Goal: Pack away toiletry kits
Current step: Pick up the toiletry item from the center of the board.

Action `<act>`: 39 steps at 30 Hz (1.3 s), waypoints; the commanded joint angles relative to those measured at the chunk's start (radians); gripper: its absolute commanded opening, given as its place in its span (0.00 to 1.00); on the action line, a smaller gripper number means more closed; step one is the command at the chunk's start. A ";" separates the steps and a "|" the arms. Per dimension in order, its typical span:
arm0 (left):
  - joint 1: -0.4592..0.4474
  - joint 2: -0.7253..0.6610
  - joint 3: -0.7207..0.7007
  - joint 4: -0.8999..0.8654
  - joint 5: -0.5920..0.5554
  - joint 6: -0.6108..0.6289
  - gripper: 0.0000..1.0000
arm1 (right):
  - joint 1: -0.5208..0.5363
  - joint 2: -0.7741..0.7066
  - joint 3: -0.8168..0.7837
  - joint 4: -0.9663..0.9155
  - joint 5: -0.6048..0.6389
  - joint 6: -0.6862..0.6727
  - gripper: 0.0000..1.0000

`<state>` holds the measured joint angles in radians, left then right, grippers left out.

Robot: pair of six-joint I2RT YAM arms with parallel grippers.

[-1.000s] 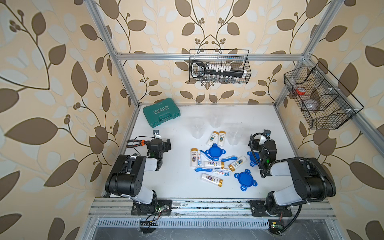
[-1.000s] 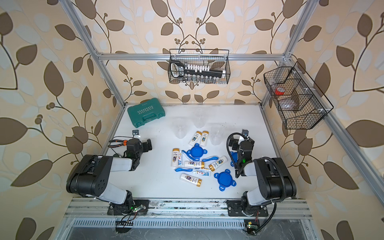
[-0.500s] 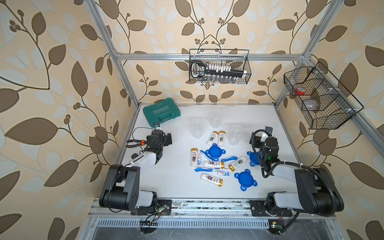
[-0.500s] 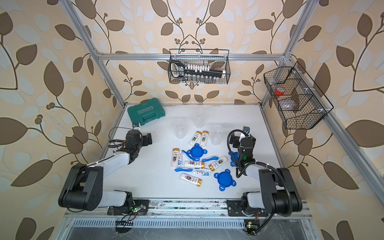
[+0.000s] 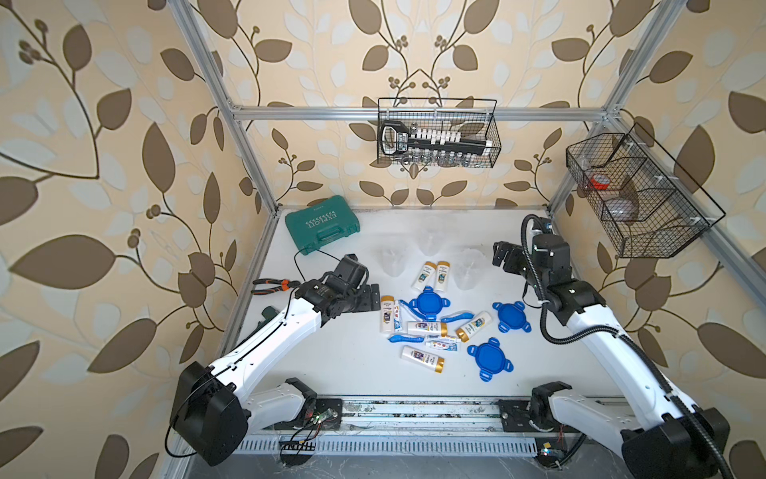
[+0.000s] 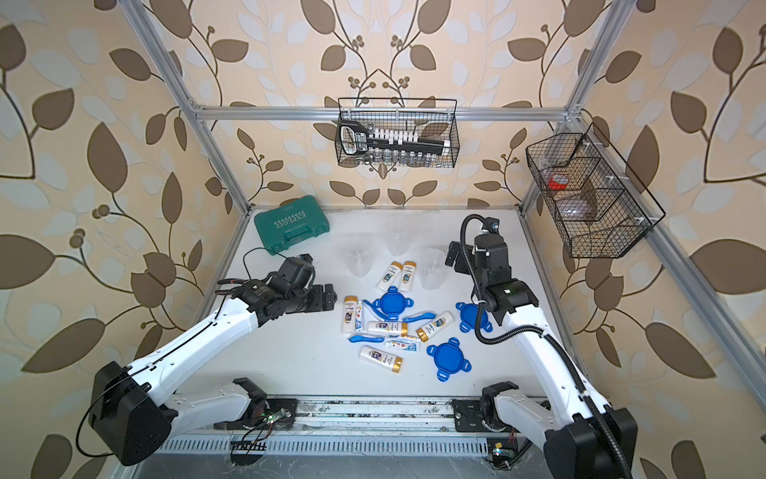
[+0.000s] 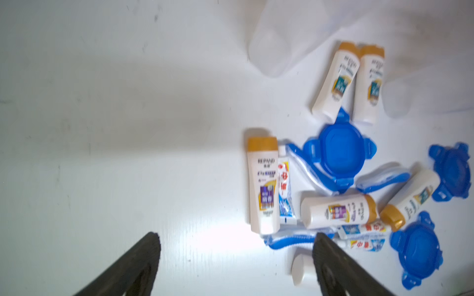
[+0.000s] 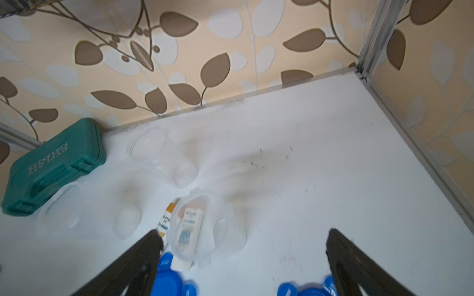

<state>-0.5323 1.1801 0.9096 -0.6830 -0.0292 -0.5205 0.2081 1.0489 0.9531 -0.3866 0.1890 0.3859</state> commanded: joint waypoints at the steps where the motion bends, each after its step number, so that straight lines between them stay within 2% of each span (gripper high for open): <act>1: -0.022 0.042 0.009 -0.041 0.065 -0.077 0.96 | 0.026 0.017 0.031 -0.268 -0.125 0.023 1.00; 5: -0.030 0.188 0.042 -0.022 0.108 -0.067 0.97 | 0.110 0.045 0.048 -0.265 -0.170 0.012 1.00; 11: -0.046 0.364 0.075 0.018 0.061 -0.096 0.89 | 0.232 0.059 0.077 -0.215 -0.202 -0.027 1.00; 16: -0.068 0.450 0.123 0.026 0.039 -0.101 0.87 | 0.246 0.009 0.012 -0.107 -0.301 -0.019 1.00; 20: -0.102 0.499 0.142 0.020 0.030 -0.108 0.86 | 0.245 0.007 0.012 -0.088 -0.317 -0.023 0.99; 26: -0.128 0.549 0.160 -0.028 -0.016 -0.139 0.79 | 0.246 0.027 0.013 -0.083 -0.328 -0.024 0.99; 33: -0.142 0.535 0.115 -0.033 -0.041 -0.143 0.62 | 0.245 0.063 0.059 -0.106 -0.337 -0.027 0.98; 39: -0.160 0.531 0.055 0.053 -0.003 -0.105 0.42 | 0.245 0.087 0.093 -0.150 -0.338 -0.021 0.96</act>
<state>-0.6796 1.7180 1.0023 -0.6586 -0.0441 -0.6491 0.4496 1.1206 0.9916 -0.4984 -0.1326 0.3733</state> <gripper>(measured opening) 0.443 0.962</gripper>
